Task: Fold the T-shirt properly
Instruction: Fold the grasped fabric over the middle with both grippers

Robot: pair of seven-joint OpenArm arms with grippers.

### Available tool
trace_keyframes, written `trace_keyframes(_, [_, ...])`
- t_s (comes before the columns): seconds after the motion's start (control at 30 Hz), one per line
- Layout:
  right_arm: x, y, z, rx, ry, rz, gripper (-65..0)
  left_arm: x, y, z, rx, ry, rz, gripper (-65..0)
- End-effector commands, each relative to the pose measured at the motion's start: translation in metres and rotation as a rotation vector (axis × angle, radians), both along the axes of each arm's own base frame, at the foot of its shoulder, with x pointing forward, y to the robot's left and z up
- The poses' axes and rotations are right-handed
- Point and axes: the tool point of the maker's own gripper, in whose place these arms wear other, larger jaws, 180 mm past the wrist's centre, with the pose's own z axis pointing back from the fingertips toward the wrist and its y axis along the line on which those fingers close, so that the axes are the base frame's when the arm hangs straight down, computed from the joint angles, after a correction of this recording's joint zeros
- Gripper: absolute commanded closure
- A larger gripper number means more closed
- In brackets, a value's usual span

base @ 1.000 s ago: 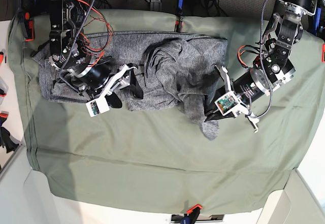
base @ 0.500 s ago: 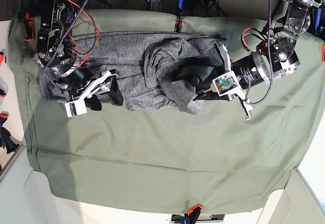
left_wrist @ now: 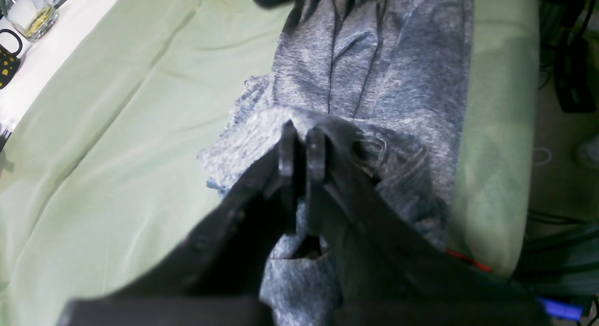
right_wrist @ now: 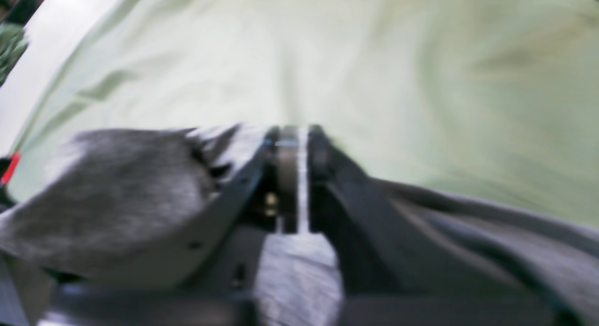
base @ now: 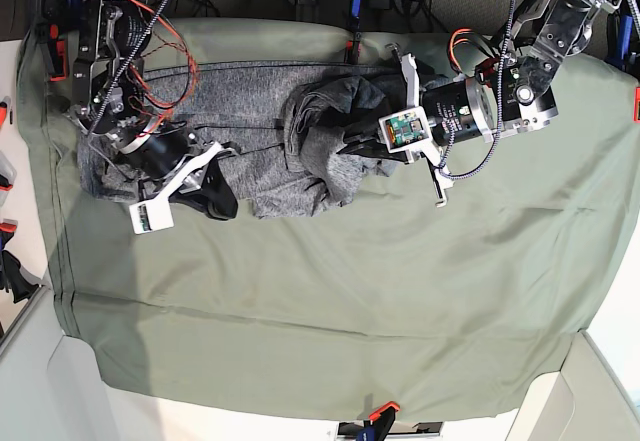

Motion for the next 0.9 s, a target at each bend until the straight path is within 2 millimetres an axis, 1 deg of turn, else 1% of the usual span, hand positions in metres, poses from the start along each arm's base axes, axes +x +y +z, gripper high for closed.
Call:
trace_keyframes(0.0, [0.009, 0.012, 0.024, 0.053, -0.082, 0.013, 0.0, 0.003, -0.001, 0.012, -0.030, -0.026, -0.010, 0.0])
trace_keyframes(0.1, [0.013, 0.043, 0.039, 0.097, -0.139, 0.052, 0.0, 0.003, -0.001, 0.013, -0.031, -0.027, -0.010, 0.0])
trace_keyframes(0.23, [0.021, 0.088, 0.052, 0.013, -0.200, 0.155, 0.0, 0.002, -0.002, 0.014, -0.042, -0.022, -0.010, 0.0])
trace_keyframes(0.33, [0.029, 0.113, 0.054, -0.037, -0.228, 0.219, 0.0, 0.002, -0.003, 0.016, -0.058, -0.015, -0.009, 0.0])
trace_keyframes(0.4, [0.036, 0.125, 0.047, -0.063, -0.224, 0.256, 0.0, 0.003, -0.003, 0.016, -0.058, -0.017, -0.009, 0.0])
trace_keyframes(0.5, [0.039, 0.139, 0.020, -0.080, -0.148, 0.307, 0.0, 0.004, -0.002, 0.017, -0.057, -0.021, -0.004, 0.0])
trace_keyframes(0.57, [0.032, 0.148, 0.000, -0.086, -0.095, 0.350, 0.0, 0.007, 0.001, 0.019, -0.056, -0.027, 0.004, 0.0])
trace_keyframes(0.63, [0.020, 0.156, -0.014, -0.083, -0.056, 0.386, 0.0, 0.010, 0.004, 0.021, -0.056, -0.035, 0.016, 0.0])
trace_keyframes(0.67, [0.014, 0.160, -0.017, -0.069, -0.042, 0.401, 0.0, 0.013, 0.005, 0.023, -0.059, -0.044, 0.025, 0.0])
trace_keyframes(0.77, [0.001, 0.170, -0.019, -0.021, -0.020, 0.426, 0.0, 0.027, 0.005, 0.031, -0.067, -0.081, 0.047, 0.0])
trace_keyframes(0.87, [-0.008, 0.171, -0.023, 0.010, 0.011, 0.427, 0.0, 0.039, 0.007, 0.031, -0.068, -0.087, 0.065, 0.0])
